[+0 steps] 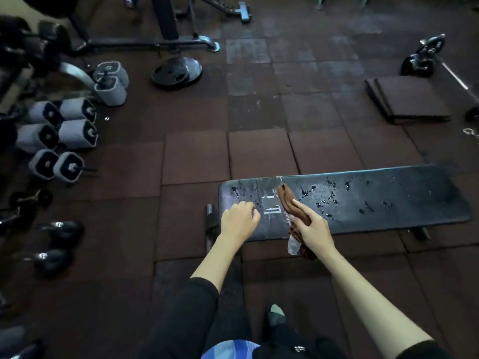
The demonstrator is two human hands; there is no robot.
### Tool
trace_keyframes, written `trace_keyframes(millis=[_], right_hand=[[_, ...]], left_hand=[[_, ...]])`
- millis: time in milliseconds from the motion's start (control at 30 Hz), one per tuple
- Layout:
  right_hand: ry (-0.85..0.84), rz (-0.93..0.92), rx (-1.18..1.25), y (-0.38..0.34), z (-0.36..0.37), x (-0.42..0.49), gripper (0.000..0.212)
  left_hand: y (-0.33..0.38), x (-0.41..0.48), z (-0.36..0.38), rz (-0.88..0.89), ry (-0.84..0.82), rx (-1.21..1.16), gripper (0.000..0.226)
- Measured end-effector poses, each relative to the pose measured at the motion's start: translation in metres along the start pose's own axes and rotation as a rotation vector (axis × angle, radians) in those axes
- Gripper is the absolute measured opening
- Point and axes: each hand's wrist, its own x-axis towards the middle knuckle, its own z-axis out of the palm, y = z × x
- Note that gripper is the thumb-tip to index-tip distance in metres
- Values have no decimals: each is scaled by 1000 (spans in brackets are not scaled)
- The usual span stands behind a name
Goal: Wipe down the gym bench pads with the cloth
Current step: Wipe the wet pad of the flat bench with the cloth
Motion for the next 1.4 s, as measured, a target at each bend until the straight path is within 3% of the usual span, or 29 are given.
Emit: trace_keyframes(millis=[233,433,800,1033,1200,1400], right_hand=[[-126,-44,-48,43,-36,22,49],[-191,-89,-123,74,-22,49,49],[-198,-158,-206,162,76,98,46],[-214,-280,-286,238,151,116,52],[-240,-360,-315,270,183,113,62],[-166,-536,-710,300,209,129,56]], left_hand=[[28,-7,43,-148,14,-18,30],[18,2,75,-206,26,-9,31],[-54,30,177,-207,166,12,22],[-115,45,271,-175,319,-1,42],[-138,46,315,-249,339,-23,46],[-161,49,359,-304,392,-91,54]])
